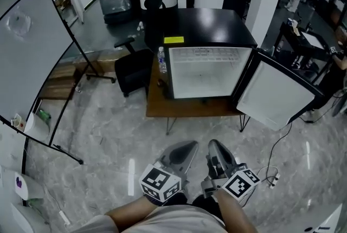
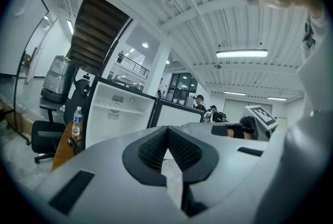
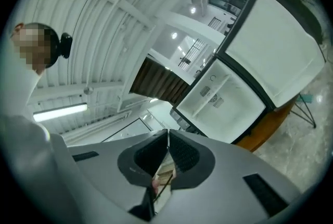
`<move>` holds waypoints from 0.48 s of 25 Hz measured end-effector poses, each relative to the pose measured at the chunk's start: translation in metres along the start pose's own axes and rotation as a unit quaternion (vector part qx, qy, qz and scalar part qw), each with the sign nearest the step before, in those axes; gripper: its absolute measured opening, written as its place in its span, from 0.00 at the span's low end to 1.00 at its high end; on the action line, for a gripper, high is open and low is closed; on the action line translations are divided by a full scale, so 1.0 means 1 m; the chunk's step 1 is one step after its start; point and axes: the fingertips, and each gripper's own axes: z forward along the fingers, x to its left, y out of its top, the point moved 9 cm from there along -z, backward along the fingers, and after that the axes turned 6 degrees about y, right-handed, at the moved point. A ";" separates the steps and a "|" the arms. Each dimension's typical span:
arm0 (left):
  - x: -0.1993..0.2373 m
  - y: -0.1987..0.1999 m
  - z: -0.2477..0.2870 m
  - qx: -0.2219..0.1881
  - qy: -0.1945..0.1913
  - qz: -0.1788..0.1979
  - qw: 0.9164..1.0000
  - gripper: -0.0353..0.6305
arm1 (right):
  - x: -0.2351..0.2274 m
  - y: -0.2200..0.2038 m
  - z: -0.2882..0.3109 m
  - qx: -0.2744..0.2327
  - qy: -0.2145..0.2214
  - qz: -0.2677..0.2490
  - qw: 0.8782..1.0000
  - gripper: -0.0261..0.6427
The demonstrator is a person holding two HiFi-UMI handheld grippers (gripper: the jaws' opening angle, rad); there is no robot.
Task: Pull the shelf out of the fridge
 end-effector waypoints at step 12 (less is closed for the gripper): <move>0.057 0.017 0.060 0.003 0.004 -0.006 1.000 0.06 | -0.101 0.044 0.089 -0.080 -0.001 0.155 0.985 0.06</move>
